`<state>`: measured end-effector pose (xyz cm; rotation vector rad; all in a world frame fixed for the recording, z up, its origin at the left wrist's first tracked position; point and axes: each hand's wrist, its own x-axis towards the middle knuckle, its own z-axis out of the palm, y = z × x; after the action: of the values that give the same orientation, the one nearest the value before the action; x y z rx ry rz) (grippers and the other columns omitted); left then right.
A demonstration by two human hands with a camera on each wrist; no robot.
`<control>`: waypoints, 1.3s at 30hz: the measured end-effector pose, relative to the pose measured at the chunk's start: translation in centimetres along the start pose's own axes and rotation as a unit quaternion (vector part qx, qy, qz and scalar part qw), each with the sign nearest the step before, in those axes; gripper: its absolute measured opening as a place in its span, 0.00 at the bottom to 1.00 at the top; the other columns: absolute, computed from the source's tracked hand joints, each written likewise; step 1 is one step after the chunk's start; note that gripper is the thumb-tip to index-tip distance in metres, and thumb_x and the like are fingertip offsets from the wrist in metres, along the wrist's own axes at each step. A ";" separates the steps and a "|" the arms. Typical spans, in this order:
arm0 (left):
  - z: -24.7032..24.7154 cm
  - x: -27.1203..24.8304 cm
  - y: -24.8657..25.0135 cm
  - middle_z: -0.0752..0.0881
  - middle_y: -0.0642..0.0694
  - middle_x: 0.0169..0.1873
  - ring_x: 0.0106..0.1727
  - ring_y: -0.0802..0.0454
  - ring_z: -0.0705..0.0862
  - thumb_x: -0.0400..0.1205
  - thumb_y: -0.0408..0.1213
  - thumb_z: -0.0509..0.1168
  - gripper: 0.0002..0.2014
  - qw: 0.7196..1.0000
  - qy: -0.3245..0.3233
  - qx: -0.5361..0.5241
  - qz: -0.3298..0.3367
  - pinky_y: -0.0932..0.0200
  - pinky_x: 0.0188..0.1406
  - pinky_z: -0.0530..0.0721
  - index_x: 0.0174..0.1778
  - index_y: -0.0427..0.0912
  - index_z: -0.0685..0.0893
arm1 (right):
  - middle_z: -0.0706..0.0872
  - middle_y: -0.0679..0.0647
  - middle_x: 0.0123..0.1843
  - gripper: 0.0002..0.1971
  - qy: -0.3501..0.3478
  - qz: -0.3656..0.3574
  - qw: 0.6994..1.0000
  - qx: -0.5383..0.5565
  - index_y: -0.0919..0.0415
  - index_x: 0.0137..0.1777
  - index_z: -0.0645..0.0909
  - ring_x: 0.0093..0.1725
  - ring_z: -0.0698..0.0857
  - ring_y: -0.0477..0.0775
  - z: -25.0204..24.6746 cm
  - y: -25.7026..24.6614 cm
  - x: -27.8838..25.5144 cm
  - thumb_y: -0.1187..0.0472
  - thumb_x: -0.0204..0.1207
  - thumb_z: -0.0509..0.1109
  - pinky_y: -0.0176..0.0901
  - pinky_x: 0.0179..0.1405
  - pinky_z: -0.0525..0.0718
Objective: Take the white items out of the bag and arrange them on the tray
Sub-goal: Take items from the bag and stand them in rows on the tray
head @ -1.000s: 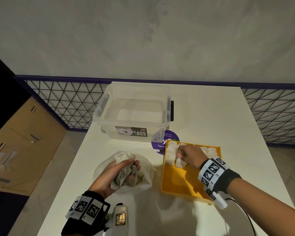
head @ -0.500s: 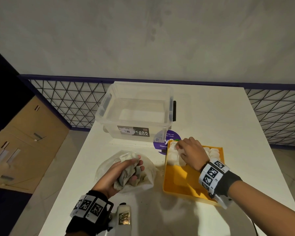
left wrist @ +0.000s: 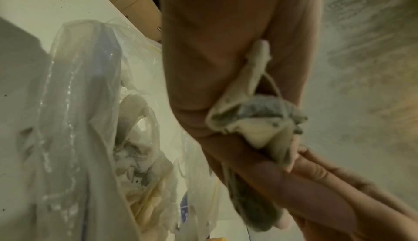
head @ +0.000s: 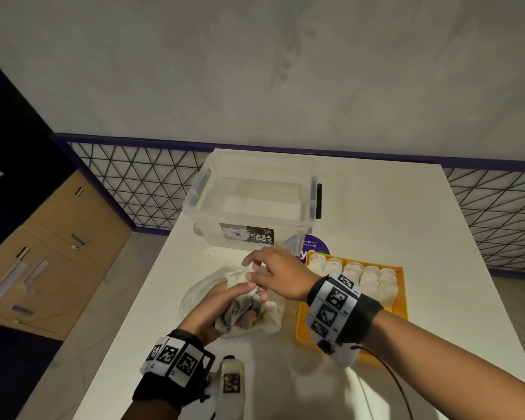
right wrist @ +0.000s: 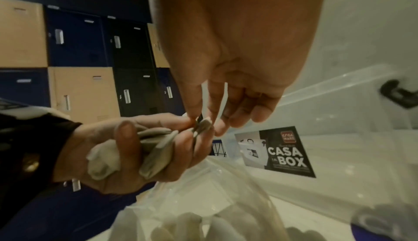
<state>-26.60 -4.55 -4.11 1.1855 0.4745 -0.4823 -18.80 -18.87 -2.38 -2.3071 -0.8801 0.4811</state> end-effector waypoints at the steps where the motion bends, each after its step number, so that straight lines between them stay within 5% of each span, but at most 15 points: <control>1: -0.1 0.0 -0.1 0.87 0.41 0.43 0.44 0.52 0.86 0.81 0.37 0.64 0.11 1.000 -0.005 -0.002 0.004 0.60 0.38 0.81 0.57 0.37 0.84 | 0.84 0.54 0.53 0.12 -0.005 0.002 1.000 0.019 0.57 0.59 0.81 0.55 0.77 0.52 0.1 0.0 0.2 0.55 0.78 0.66 0.47 0.57 0.73; 5: -0.6 0.0 -0.3 0.90 0.42 0.50 0.44 0.53 0.88 0.82 0.37 0.64 0.14 1.000 -0.004 -0.006 0.006 0.61 0.35 0.82 0.60 0.34 0.83 | 0.83 0.50 0.44 0.05 0.020 0.018 0.993 0.117 0.63 0.49 0.82 0.39 0.79 0.44 0.1 0.0 0.2 0.65 0.76 0.67 0.24 0.37 0.72; 9: -0.8 0.1 -0.4 0.90 0.42 0.53 0.43 0.56 0.91 0.83 0.36 0.63 0.13 0.999 0.004 -0.042 -0.017 0.66 0.28 0.84 0.61 0.36 0.82 | 0.84 0.56 0.45 0.07 0.040 0.043 0.986 0.156 0.64 0.51 0.81 0.44 0.78 0.46 0.0 0.3 -0.1 0.69 0.76 0.65 0.28 0.41 0.73; 14: -1.0 0.5 -0.4 0.90 0.42 0.40 0.37 0.52 0.88 0.83 0.40 0.62 0.16 0.999 0.017 -0.046 -0.009 0.64 0.28 0.83 0.59 0.31 0.83 | 0.77 0.43 0.37 0.05 0.062 0.033 0.985 0.156 0.61 0.50 0.79 0.35 0.74 0.38 0.3 0.2 -0.5 0.66 0.76 0.66 0.26 0.36 0.69; 16: -1.0 0.6 -0.2 0.83 0.33 0.38 0.39 0.42 0.81 0.80 0.43 0.65 0.21 0.998 0.028 -0.062 0.003 0.58 0.36 0.82 0.58 0.27 0.80 | 0.78 0.44 0.36 0.04 0.056 0.026 0.984 0.166 0.60 0.47 0.76 0.35 0.75 0.38 0.5 -0.2 -1.0 0.64 0.75 0.68 0.27 0.35 0.70; 20: -1.1 1.1 -0.3 0.80 0.23 0.59 0.62 0.29 0.78 0.79 0.45 0.67 0.26 0.995 0.042 -0.088 0.002 0.42 0.67 0.75 0.66 0.27 0.79 | 0.78 0.42 0.36 0.08 0.033 0.033 0.986 0.159 0.57 0.46 0.73 0.37 0.77 0.43 1.2 -0.8 -1.8 0.57 0.74 0.70 0.31 0.39 0.74; 26: -0.6 1.8 -0.4 0.86 0.34 0.60 0.65 0.41 0.84 0.75 0.43 0.68 0.25 0.991 0.037 -0.121 0.031 0.53 0.70 0.76 0.66 0.33 0.80 | 0.80 0.46 0.40 0.15 0.065 0.102 0.961 0.250 0.56 0.51 0.66 0.42 0.79 0.50 2.7 -0.8 -1.6 0.62 0.73 0.71 0.51 0.50 0.80; 31: -0.5 1.7 0.1 0.85 0.38 0.64 0.66 0.45 0.84 0.82 0.41 0.62 0.23 0.986 0.019 -0.163 0.031 0.58 0.67 0.76 0.70 0.34 0.76 | 0.80 0.54 0.41 0.16 0.063 0.100 0.957 0.266 0.55 0.57 0.68 0.43 0.80 0.54 3.0 -0.4 -1.5 0.64 0.74 0.70 0.53 0.49 0.80; 35: -0.7 1.9 0.2 0.87 0.42 0.61 0.55 0.52 0.89 0.81 0.41 0.64 0.19 0.983 0.075 -0.158 0.063 0.67 0.40 0.87 0.66 0.37 0.80 | 0.76 0.48 0.36 0.16 0.040 0.096 0.965 0.240 0.56 0.63 0.71 0.38 0.76 0.47 2.5 0.2 -1.7 0.63 0.76 0.66 0.43 0.45 0.74; 39: 0.2 1.7 0.4 0.92 0.43 0.46 0.42 0.54 0.92 0.85 0.36 0.60 0.10 0.983 0.049 -0.167 0.060 0.70 0.32 0.86 0.55 0.36 0.84 | 0.74 0.48 0.39 0.17 0.019 0.098 0.965 0.244 0.58 0.64 0.71 0.36 0.76 0.44 2.8 0.1 -1.4 0.62 0.76 0.66 0.36 0.38 0.76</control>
<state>-24.96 -4.81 -4.70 0.9089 0.5418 -0.2295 -21.26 -18.75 -4.34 -1.9430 -0.4481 0.6535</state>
